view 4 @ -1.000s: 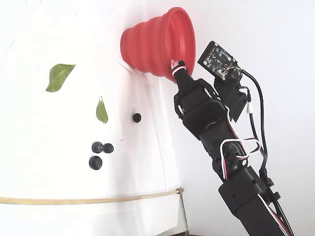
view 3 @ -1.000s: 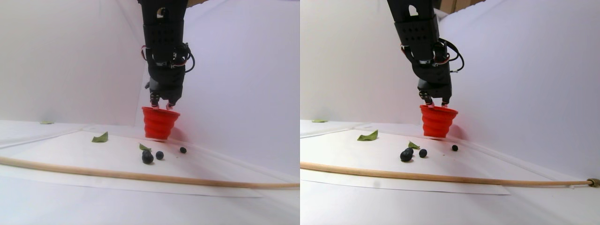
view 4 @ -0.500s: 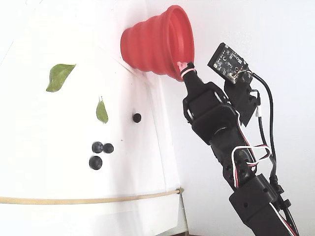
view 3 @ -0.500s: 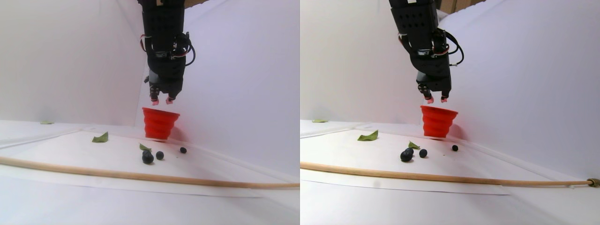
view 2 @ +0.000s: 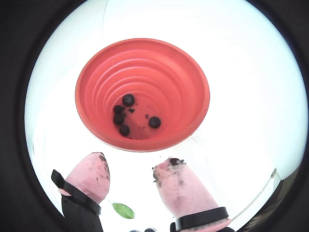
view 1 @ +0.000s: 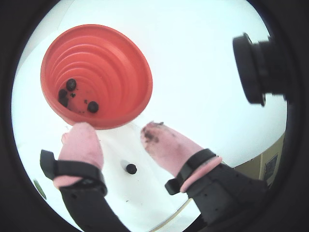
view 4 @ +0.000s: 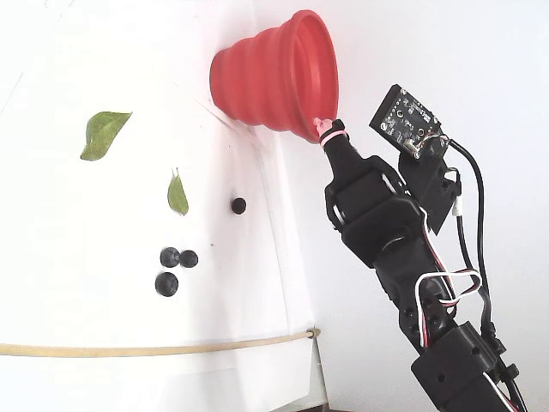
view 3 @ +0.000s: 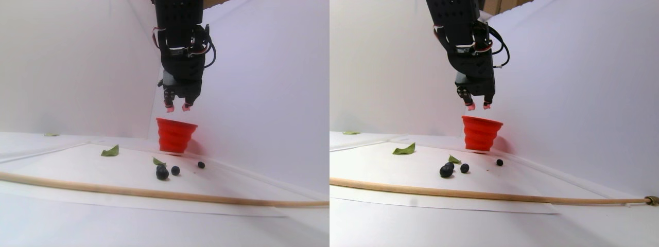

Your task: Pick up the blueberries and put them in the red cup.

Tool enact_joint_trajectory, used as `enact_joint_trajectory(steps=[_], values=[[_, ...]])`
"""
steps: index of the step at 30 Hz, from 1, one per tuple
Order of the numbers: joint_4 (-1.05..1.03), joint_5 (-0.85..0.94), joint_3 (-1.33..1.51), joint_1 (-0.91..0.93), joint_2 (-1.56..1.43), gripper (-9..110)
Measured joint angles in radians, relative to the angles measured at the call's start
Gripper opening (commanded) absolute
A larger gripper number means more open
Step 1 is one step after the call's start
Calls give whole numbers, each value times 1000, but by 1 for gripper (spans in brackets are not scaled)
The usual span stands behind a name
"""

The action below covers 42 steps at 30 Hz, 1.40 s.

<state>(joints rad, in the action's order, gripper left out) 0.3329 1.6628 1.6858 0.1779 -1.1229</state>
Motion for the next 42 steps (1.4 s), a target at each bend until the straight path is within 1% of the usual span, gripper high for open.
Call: enact_joint_trajectory(steps=[11,18,28,42], values=[[0,0,101,0,-32,18],[0,-28,158,0,-121,18],[-2,-71,258,0,-155,18],[-129,-161,313,0,-250,18]])
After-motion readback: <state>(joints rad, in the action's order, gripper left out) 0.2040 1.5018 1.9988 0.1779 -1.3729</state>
